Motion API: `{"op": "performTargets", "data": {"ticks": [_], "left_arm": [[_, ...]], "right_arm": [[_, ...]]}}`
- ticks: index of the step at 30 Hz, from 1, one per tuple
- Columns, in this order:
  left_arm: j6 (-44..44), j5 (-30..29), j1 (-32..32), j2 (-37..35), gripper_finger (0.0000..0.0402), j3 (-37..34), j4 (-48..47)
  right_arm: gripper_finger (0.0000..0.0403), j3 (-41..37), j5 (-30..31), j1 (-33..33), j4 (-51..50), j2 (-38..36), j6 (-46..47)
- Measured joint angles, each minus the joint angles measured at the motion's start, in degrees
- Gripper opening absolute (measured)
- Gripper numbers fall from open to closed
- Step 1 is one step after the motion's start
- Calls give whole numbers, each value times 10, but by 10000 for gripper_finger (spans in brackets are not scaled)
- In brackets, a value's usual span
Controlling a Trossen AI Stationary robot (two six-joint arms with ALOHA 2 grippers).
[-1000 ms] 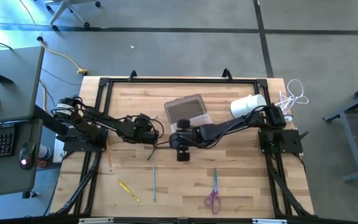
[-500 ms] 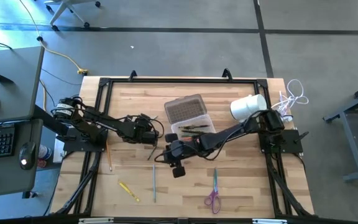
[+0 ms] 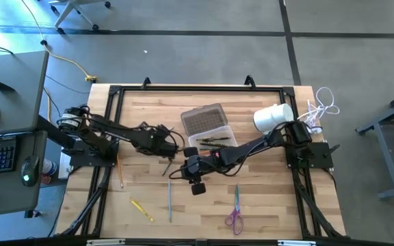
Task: Pick & place school supplies into a supply box
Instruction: Put the light blue pencil into the gray supply box
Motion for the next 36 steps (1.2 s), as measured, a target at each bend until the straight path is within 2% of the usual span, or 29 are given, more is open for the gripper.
{"op": "performTargets", "data": {"ticks": [6, 8, 10, 14, 16, 20, 24, 31, 36], "left_arm": [[-65, 4, -21, -15, 159, 107, -303], [-101, 6, -43, -21, 159, 137, -362], [-133, 12, -69, -28, 159, 151, -395], [-153, 18, -134, -55, 159, 152, -386], [-197, -4, -167, -61, 159, 140, -383], [-274, -43, -234, -86, 159, 79, -341], [-260, -54, -259, -112, 159, -3, -214], [-183, -71, -244, -183, 158, -156, 54], [-103, -67, -198, -247, 158, -231, 176]], "right_arm": [[126, 0, 0, 3, -14, 0, 6], [126, 0, 0, 3, -20, 0, 7], [126, 0, 0, 4, -19, 0, 17], [126, 0, -5, 4, -21, 0, 40], [126, 0, -5, 6, -22, 0, 41], [126, 0, -5, 12, -23, 0, 41], [126, 0, -5, 18, -22, 0, 41], [126, 0, -6, 20, -20, 0, 39], [126, 0, -8, 20, -19, 0, 36]]}}
